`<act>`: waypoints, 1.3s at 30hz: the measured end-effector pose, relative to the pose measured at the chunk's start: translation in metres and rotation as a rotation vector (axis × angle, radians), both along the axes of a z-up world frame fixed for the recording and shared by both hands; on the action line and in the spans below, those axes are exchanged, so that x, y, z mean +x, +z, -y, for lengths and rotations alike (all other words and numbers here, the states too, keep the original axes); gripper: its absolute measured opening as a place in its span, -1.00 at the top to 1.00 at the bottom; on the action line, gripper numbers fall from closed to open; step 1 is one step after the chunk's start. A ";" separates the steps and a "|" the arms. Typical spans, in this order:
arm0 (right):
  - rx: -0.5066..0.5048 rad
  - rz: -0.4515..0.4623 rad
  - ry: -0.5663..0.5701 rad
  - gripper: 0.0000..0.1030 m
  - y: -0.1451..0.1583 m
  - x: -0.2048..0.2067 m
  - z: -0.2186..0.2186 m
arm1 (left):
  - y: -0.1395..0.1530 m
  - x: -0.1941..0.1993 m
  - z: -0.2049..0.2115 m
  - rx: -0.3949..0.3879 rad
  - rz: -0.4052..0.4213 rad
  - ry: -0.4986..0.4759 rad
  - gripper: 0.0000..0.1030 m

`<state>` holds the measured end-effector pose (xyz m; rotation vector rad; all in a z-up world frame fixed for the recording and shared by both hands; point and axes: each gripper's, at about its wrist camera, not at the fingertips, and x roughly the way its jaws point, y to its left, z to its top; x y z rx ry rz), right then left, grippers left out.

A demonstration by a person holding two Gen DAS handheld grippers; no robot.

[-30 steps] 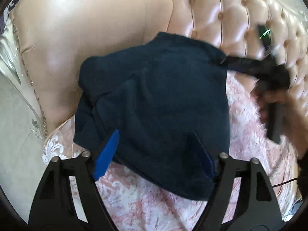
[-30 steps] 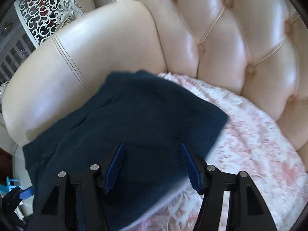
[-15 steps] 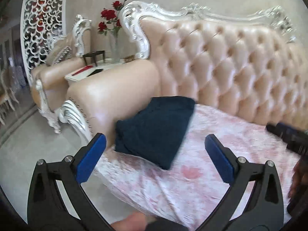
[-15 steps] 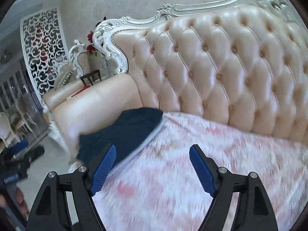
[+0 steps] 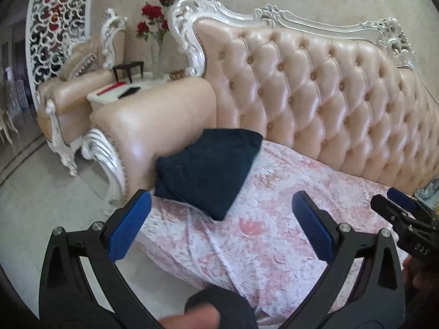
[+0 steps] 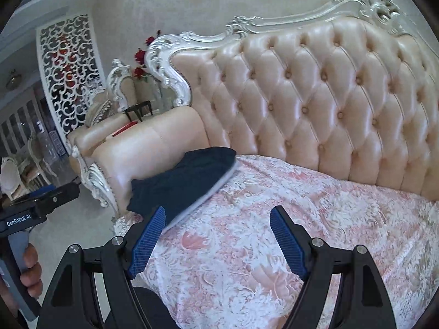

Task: Fold clothes

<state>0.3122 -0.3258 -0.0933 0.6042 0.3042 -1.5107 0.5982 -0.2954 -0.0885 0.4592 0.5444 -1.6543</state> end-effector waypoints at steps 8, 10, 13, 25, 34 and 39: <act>0.024 -0.014 0.024 -0.55 0.006 0.019 0.020 | 0.000 0.008 0.002 0.006 -0.008 0.005 -0.99; 0.025 -0.027 0.054 -0.55 0.009 0.026 0.026 | 0.000 0.010 0.001 0.008 -0.014 -0.001 -0.99; 0.028 -0.045 0.100 -0.55 0.015 0.038 0.033 | 0.001 0.014 -0.002 0.008 -0.028 -0.012 -0.99; 0.015 -0.090 0.184 -0.55 0.027 0.057 0.053 | 0.011 0.023 -0.012 -0.002 -0.042 -0.046 -0.99; 0.012 -0.120 0.212 -0.55 0.027 0.065 0.056 | 0.010 0.021 -0.014 0.002 -0.061 -0.057 -0.99; 0.021 -0.120 0.225 -0.55 0.023 0.067 0.058 | 0.011 0.020 -0.016 -0.015 -0.032 -0.029 -0.99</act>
